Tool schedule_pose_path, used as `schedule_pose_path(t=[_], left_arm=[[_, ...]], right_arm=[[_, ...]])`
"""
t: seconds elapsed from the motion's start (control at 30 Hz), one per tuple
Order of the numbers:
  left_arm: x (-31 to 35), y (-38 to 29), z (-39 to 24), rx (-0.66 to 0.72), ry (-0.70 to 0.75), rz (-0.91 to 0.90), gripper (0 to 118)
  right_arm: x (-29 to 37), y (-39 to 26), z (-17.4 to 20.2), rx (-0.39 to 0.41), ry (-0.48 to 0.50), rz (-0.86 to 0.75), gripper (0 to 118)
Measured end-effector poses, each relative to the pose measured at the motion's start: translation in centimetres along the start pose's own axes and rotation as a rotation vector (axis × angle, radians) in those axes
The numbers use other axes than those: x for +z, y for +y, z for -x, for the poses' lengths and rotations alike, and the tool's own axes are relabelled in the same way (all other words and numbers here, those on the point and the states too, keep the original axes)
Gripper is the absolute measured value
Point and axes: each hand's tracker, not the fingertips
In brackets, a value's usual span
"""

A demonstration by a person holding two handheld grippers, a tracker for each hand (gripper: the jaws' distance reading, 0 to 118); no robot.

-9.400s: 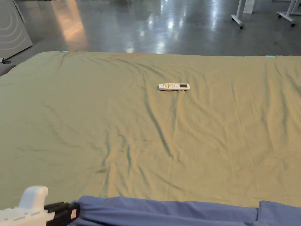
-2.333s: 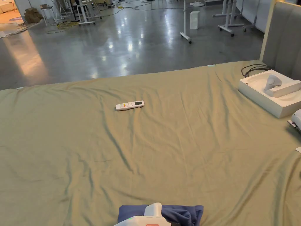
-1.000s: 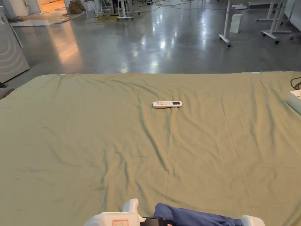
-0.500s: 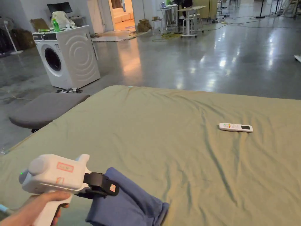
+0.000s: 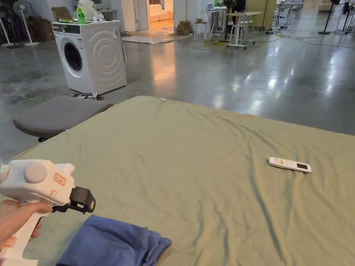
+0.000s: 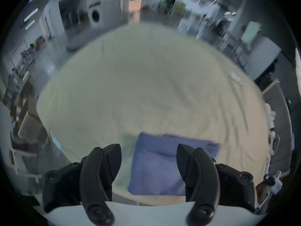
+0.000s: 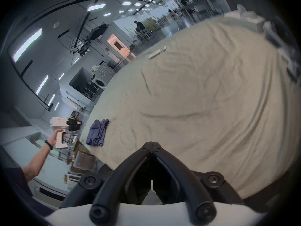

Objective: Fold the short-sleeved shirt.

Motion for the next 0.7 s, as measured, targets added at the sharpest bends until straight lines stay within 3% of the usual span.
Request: schedule_pose_path(t=[0.23, 0.37, 0.5, 0.63, 0.7], left_arm=[[15.1, -3.4, -11.2, -0.319, -0.264, -0.448, 75], [20.8, -9.4, -20.0, -0.356, -0.413, -0.67, 75], [22.0, -14.1, -25.3, -0.431, -0.331, -0.831, 75], [22.2, -18.2, -28.1, -0.492, -0.322, -0.842, 74], [22.1, -19.7, -28.4, -0.524, -0.295, -0.842, 56]], right_arm=[[8.5, 2.0, 3.1, 0.159, -0.048, -0.258, 0], [12.1, 3.0, 5.6, 0.306, -0.138, -0.388, 0], [15.1, 3.3, 7.7, 0.42, -0.194, -0.509, 0], [17.0, 2.6, 9.6, 0.517, -0.263, -0.568, 0], [17.6, 2.0, 9.9, 0.529, -0.259, -0.584, 0]])
